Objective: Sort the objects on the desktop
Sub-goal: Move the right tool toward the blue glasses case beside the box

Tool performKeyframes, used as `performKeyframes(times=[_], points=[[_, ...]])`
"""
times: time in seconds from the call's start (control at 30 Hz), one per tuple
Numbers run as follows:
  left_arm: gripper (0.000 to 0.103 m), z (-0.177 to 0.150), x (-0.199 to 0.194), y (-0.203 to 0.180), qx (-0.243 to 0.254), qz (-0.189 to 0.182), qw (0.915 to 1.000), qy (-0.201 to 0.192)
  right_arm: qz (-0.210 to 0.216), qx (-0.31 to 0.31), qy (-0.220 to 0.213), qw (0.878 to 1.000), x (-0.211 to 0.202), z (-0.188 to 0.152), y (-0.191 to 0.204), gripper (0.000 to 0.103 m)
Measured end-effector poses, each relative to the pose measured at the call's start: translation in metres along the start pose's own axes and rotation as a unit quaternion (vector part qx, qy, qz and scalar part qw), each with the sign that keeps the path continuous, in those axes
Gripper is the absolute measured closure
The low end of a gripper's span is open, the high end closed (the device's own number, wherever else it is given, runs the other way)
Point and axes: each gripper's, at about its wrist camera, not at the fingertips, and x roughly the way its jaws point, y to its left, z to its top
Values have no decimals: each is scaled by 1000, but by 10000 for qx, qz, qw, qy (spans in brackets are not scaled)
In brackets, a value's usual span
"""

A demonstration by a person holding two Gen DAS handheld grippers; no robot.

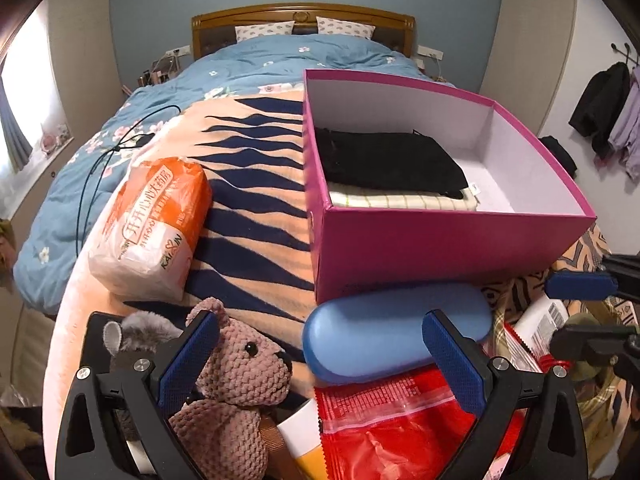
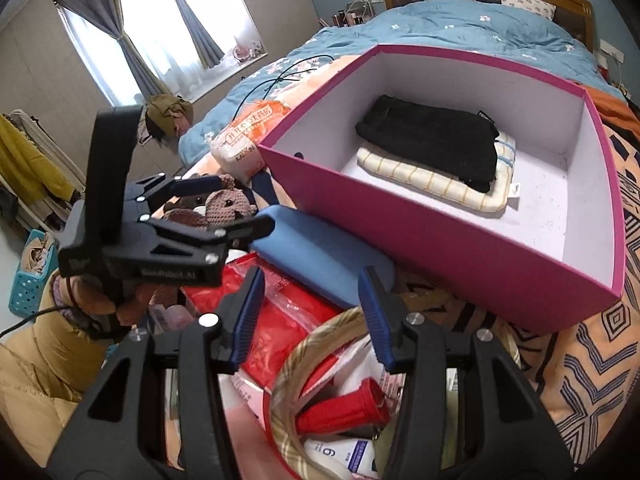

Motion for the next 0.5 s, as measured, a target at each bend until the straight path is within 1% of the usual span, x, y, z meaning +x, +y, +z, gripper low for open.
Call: performKeyframes(times=[0.07, 0.13, 0.17, 0.23, 0.33, 0.5], points=[[0, -2, -1, -1, 38, -58, 10000, 9, -36, -1, 14, 10000, -1, 2, 1, 52], [0, -4, -4, -4, 87, -210, 9997, -6, -222, -39, -129, 9997, -11, 0, -1, 52], [0, -5, -5, -6, 117, -297, 9995, -9, -225, 22, -185, 9996, -16, -1, -4, 52], [0, -8, -10, -13, 231, -465, 9986, -24, -194, 164, -320, 9992, -28, -8, -13, 52], [0, -11, -16, -26, 489, -599, 9970, -33, -366, 313, -474, 9977, -45, -18, -25, 52], [0, -15, -24, -46, 778, -860, 9933, -19, -510, 506, -522, 9960, -60, -36, -38, 52]])
